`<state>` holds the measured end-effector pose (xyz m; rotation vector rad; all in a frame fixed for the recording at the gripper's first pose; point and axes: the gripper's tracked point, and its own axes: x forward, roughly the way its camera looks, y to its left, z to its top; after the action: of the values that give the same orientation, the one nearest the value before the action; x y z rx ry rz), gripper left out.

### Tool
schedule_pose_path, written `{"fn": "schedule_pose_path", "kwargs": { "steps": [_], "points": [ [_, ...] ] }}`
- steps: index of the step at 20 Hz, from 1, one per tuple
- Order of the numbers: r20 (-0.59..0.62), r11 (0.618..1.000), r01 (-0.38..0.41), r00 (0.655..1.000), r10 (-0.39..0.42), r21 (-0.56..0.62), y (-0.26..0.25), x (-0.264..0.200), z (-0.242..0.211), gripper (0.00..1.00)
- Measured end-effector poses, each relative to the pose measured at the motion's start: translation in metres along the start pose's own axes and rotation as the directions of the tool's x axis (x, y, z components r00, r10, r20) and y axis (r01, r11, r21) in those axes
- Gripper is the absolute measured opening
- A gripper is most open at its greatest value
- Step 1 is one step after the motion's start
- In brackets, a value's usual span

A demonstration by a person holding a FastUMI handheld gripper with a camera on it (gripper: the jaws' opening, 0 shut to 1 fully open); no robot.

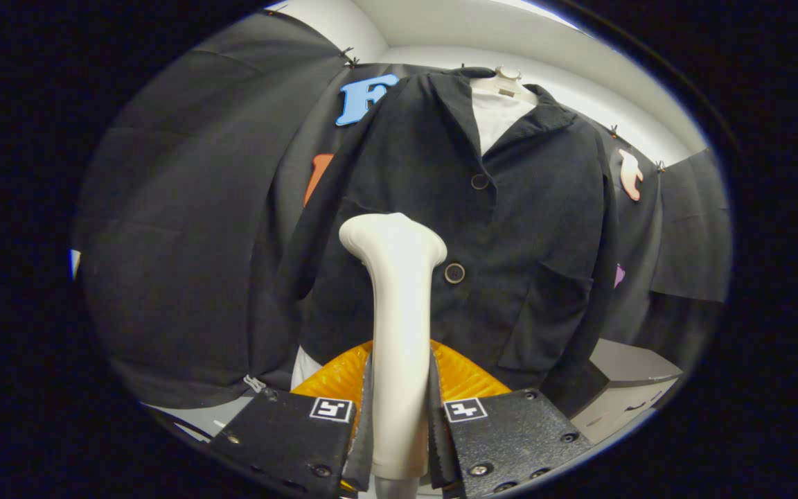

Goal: Iron the clothes twice with a garment steamer, once on the left side and once on the right side.

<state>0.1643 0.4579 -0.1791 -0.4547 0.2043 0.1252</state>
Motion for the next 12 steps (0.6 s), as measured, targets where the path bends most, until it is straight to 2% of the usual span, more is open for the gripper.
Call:
{"fn": "schedule_pose_path", "kwargs": {
  "steps": [12],
  "points": [
    [-0.149, 0.998, -0.019, 0.989, 0.010, -0.060, 0.017, -0.018, -0.075, 0.35]
  ]
}}
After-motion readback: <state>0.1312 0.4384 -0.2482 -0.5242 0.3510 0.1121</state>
